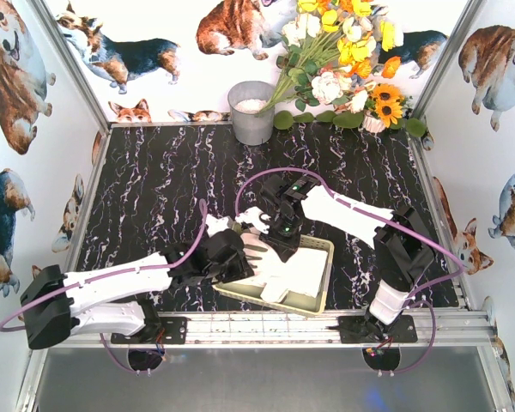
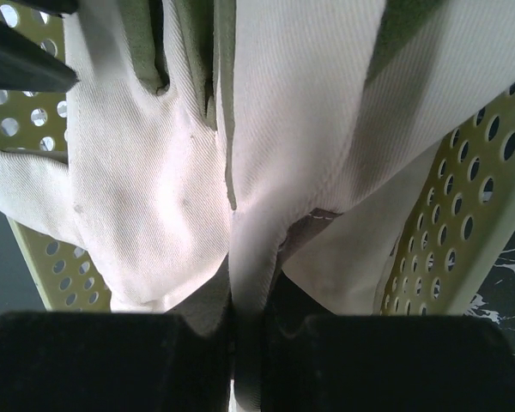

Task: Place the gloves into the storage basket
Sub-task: Adjust the glove in the bin.

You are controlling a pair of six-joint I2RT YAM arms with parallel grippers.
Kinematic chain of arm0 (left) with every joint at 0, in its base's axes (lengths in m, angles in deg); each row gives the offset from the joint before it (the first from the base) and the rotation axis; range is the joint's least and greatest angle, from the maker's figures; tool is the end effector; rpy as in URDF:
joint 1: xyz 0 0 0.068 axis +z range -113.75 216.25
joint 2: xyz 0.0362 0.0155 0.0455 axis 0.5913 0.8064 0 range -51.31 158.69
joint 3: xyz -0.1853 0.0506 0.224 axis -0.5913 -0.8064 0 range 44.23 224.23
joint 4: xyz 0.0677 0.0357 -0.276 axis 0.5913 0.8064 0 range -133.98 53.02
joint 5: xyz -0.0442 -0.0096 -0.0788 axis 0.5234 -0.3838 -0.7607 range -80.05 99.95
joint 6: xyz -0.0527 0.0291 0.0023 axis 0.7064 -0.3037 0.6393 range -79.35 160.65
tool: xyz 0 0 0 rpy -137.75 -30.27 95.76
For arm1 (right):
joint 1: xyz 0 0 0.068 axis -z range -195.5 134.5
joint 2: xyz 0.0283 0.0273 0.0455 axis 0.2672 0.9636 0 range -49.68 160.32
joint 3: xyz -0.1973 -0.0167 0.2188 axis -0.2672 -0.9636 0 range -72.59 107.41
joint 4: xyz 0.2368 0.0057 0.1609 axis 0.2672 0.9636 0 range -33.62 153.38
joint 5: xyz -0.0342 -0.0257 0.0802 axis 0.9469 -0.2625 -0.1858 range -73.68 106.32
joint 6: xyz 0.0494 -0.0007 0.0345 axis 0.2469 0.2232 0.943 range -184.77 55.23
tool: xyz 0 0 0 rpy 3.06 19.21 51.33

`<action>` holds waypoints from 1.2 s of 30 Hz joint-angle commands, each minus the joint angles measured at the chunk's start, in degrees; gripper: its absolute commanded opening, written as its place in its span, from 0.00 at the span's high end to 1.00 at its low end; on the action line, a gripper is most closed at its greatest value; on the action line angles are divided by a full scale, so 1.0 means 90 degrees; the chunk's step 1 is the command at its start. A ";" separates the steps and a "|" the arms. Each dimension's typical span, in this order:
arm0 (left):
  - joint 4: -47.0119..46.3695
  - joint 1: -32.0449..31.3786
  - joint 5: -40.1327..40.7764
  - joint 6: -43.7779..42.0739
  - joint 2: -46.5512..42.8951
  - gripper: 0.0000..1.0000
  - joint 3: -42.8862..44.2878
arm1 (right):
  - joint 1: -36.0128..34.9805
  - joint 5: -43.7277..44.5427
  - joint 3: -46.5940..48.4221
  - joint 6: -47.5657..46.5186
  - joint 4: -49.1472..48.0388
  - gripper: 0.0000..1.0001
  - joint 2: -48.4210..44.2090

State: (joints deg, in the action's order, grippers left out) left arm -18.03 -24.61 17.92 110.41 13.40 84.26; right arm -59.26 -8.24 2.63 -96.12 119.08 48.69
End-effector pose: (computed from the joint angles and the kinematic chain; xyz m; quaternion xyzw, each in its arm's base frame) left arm 0.1243 -0.2101 0.2228 -0.0962 0.9347 -0.2779 0.1998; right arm 0.2351 0.2507 0.2316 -0.6013 0.7694 0.2151 0.0122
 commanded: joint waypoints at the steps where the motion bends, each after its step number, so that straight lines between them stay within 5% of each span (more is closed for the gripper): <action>1: -0.0679 0.0038 0.0028 -0.0336 0.0305 0.77 -0.0159 | -0.0052 0.0067 0.0257 -0.0158 -0.0160 1.00 0.0055; 6: -0.0702 0.0038 -0.0246 -0.0647 0.0737 0.78 -0.0124 | -0.0096 0.0130 0.0285 -0.0098 -0.0200 1.00 0.0093; 11: -0.0940 0.0040 -0.0569 -0.0553 0.0886 0.79 -0.0491 | -0.0098 0.0235 0.0735 0.0399 -0.0011 0.68 0.0180; 17: -0.0939 0.0040 -0.0648 -0.0584 0.0866 0.79 -0.0570 | -0.0098 0.0219 0.1494 0.1066 0.0401 0.53 0.0209; 36: 0.0333 0.0046 -0.0134 -0.1124 0.0112 0.67 0.0713 | 0.0664 -0.0733 0.0147 0.1657 0.0535 0.51 -0.1097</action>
State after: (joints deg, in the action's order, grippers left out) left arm -19.86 -24.37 14.55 104.20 16.76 85.77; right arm -52.77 -12.65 7.26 -83.07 123.36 40.43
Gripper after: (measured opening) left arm 0.322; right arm 0.502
